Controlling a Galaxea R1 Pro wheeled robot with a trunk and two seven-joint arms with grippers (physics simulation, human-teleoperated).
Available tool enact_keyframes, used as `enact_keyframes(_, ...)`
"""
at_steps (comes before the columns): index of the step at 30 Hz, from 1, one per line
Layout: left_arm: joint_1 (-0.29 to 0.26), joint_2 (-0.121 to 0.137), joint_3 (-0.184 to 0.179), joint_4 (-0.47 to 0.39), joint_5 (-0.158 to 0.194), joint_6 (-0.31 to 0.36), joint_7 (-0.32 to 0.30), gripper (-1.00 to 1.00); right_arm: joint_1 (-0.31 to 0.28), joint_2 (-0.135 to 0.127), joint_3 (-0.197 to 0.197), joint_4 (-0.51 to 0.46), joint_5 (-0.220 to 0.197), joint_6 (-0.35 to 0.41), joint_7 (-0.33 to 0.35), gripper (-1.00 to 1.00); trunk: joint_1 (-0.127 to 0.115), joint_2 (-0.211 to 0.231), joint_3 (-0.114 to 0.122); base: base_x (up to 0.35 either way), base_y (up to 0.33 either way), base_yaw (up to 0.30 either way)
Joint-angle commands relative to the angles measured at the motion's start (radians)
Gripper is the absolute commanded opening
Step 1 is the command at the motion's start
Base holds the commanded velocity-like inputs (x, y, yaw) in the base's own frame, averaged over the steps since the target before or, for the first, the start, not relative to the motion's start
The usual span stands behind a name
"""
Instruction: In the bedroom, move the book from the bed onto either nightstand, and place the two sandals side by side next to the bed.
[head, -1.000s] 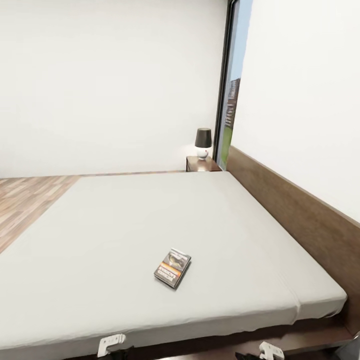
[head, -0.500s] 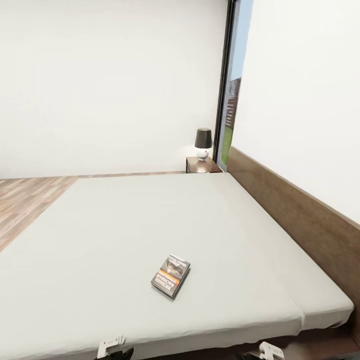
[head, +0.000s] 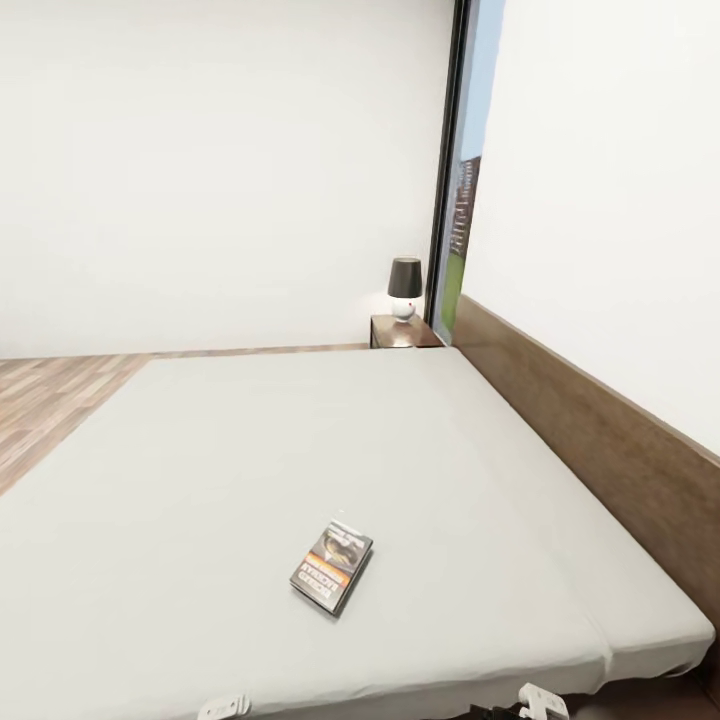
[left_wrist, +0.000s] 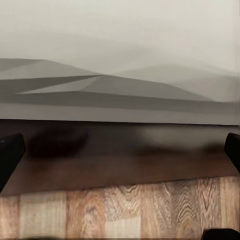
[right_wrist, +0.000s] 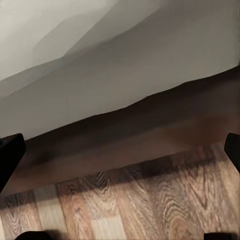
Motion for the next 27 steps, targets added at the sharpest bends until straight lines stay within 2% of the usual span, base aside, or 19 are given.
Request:
enact_keyframes(1,-0.002,0.000,0.001,-0.091,0.004,-0.008,-0.006,1.00,-0.001,0.000,-0.005,0.001,-0.005,0.002,0.005,1.00,0.000,0.000,-0.001,0.032,-0.013,0.000)
enact_keyframes(15,-0.002,0.000,0.001,-0.091,0.004,-0.008,-0.006,1.00,-0.001,0.000,-0.005,0.001,-0.003,0.002,0.006,1.00,0.000,0.000,-0.001,0.004,-0.001,0.004)
enact_keyframes(27,-0.002,0.000,0.001,-0.091,0.003,-0.008,-0.006,1.00,-0.001,0.000,-0.005,0.001,-0.003,0.002,0.006,1.00,0.000,0.000,-0.002,0.000,0.000,0.106)
